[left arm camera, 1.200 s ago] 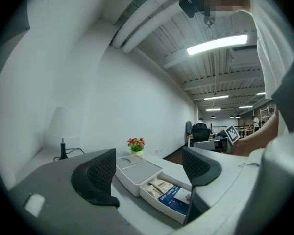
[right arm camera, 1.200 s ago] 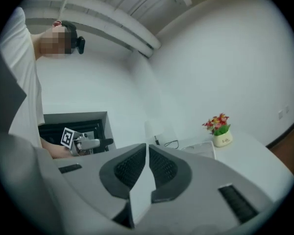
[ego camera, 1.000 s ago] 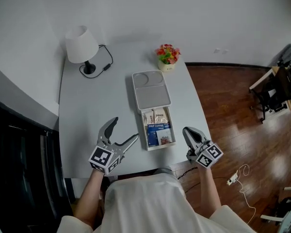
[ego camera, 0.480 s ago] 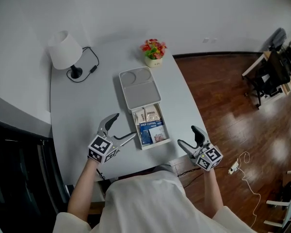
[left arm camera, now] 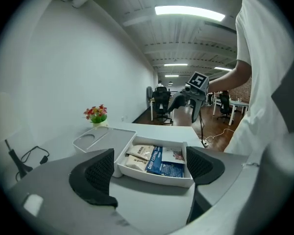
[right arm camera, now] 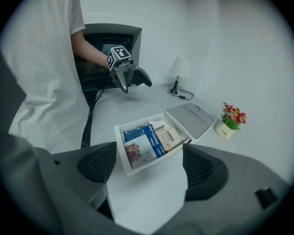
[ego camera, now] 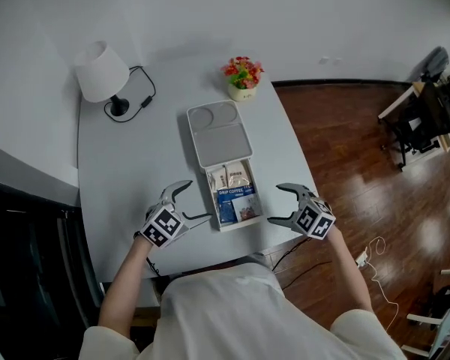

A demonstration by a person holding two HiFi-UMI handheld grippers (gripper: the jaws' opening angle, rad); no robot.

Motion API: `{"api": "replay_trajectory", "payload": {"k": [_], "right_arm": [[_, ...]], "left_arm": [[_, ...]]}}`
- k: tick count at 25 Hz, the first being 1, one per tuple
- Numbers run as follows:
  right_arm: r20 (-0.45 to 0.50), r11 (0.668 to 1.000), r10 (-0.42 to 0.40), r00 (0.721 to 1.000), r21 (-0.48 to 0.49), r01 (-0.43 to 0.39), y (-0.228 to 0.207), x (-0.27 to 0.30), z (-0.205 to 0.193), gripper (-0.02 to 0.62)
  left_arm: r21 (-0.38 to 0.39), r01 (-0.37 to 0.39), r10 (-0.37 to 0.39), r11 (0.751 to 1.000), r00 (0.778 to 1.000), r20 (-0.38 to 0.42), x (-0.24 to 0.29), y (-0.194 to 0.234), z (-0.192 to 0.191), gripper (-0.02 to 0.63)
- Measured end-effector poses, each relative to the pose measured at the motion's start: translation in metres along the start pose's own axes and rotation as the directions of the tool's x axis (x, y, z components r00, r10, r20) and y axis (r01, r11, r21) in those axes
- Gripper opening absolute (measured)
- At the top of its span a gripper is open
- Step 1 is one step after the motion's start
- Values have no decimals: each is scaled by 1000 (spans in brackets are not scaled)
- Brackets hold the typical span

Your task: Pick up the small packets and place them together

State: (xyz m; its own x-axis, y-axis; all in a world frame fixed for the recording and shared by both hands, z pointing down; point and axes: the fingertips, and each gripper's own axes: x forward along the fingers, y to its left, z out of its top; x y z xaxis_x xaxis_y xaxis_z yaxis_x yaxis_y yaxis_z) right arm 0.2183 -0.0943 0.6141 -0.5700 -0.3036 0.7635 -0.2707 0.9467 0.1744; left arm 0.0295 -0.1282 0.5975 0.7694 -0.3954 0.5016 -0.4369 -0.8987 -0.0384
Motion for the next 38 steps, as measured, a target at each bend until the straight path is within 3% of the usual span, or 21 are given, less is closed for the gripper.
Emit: {"api": "replay_trajectory", "payload": {"k": [4,8,9,10,15,17,22,23,26,32,36,38], "right_arm": [[-130,975,162,978,-133,-179,-2,46,4,411],[-271,911,286,919,-220,-349,11,93,2,405],[-307,893,304,902,-239,-382,15,101,-1,337],[-340,875,314,886,-258,-409,18,109,-5,311],[-464,825,347,815,-263,-501,28,134,-26,311],[-488,817,343,802,-265,-511,30,139,-31,311],[-511,836,296,807,-270,-478,29,151,-33,307],[-510,841,282,813,-276,-465,28,153,-33,267],[-498,854,254,829,-288,-434,27,153,-30,251],[-465,868,225,856,-304,-393,28,147,-25,156],[-434,876,227,872,-301,-377,27,133,-15,98],[-412,877,236,880,-300,-375,29,124,-7,98]], "left_arm": [[-40,-25,25,999,1000,9,-5,1,-4,459],[-77,-55,56,996,998,19,-14,-1,-10,459],[-87,-64,66,994,998,22,-17,-2,-11,459],[-98,-74,77,992,997,25,-21,-3,-12,459],[-140,-121,128,983,991,40,-42,-6,-18,459],[-153,-136,143,979,989,40,-49,-7,-22,459],[-190,-172,183,967,982,42,-62,-8,-31,459],[-194,-177,189,965,981,44,-64,-8,-32,459],[-202,-188,202,961,978,51,-69,-9,-33,459],[-207,-209,227,956,972,65,-77,-8,-35,459],[-209,-217,237,954,968,78,-83,-7,-32,459],[-210,-221,243,952,966,85,-86,-7,-29,459]]}}
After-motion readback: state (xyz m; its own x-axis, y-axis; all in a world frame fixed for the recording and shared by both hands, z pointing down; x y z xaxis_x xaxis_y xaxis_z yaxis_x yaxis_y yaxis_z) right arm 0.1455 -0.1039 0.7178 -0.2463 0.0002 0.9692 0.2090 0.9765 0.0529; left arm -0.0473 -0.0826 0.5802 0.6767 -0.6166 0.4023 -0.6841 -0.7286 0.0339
